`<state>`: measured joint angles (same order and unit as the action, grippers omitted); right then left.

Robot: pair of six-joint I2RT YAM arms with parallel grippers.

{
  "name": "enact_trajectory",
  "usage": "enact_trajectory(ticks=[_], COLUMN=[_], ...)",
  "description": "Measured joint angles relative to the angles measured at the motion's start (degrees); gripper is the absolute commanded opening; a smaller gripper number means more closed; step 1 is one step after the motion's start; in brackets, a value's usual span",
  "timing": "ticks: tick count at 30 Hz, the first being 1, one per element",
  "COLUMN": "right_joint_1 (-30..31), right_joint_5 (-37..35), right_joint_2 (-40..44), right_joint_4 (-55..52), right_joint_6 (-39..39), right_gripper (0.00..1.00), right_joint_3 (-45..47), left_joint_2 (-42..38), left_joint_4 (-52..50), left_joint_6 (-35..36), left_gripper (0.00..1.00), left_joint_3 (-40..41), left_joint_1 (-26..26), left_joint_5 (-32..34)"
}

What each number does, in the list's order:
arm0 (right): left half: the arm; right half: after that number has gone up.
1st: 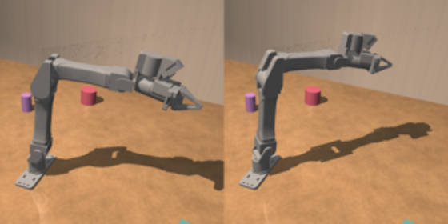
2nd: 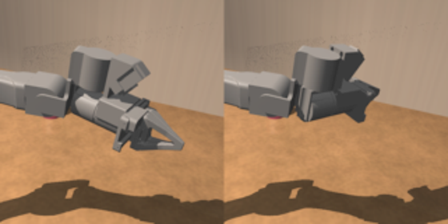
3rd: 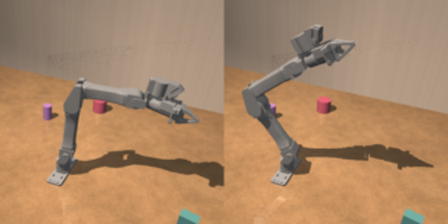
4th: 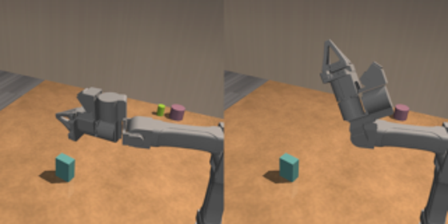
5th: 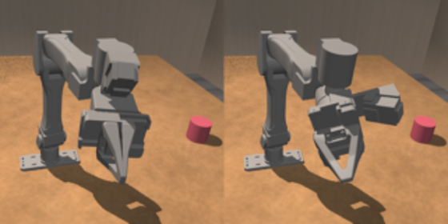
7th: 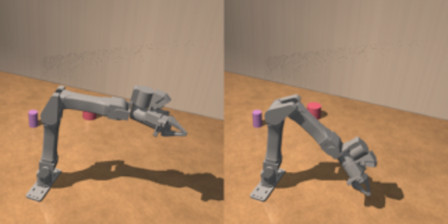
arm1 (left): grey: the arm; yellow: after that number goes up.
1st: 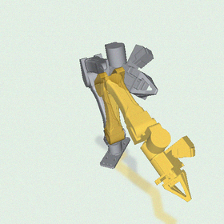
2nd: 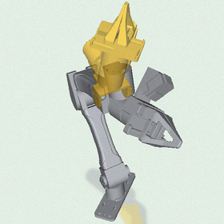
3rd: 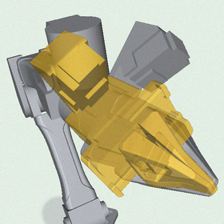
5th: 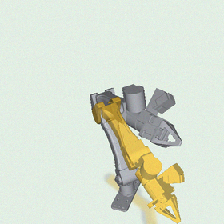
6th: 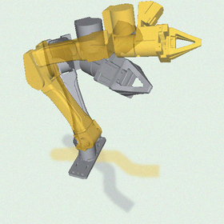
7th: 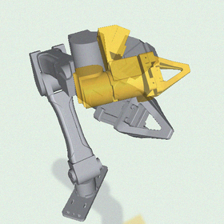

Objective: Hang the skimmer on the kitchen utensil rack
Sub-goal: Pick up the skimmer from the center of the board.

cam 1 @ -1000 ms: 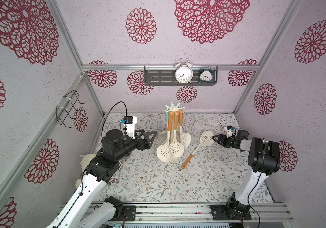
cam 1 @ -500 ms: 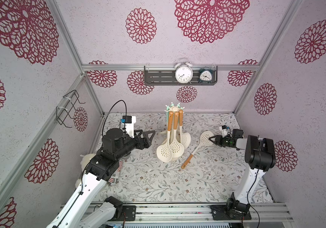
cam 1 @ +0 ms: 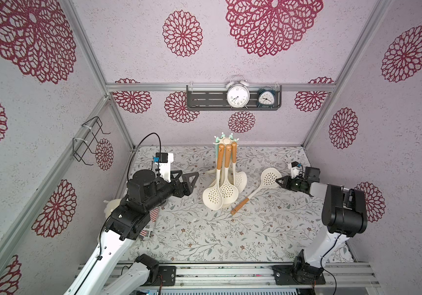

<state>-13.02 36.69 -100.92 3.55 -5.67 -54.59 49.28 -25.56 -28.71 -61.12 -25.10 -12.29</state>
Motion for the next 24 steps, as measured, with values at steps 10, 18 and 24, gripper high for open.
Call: enact_trajectory(ticks=[10, 18, 24], right_joint_1=[-0.07, -0.28, -0.28], right_joint_5=[-34.05, -47.63, -48.94], right_joint_2=[33.38, 56.83, 63.95], right_joint_4=[-2.32, -2.99, -0.85], right_joint_6=[-6.27, -16.28, -29.92], right_gripper=[0.00, 0.00, 0.00], right_joint_3=[10.82, 9.49, 5.33], left_joint_2=[-3.19, -2.99, -0.81], left_joint_4=[-3.21, -0.74, 1.29], left_joint_6=[0.52, -2.19, -3.61], left_gripper=[0.93, 0.94, 0.94], left_joint_3=[1.22, 1.81, -3.21], left_joint_1=[0.00, 0.00, 0.00], left_joint_5=[4.42, 3.48, 1.88])
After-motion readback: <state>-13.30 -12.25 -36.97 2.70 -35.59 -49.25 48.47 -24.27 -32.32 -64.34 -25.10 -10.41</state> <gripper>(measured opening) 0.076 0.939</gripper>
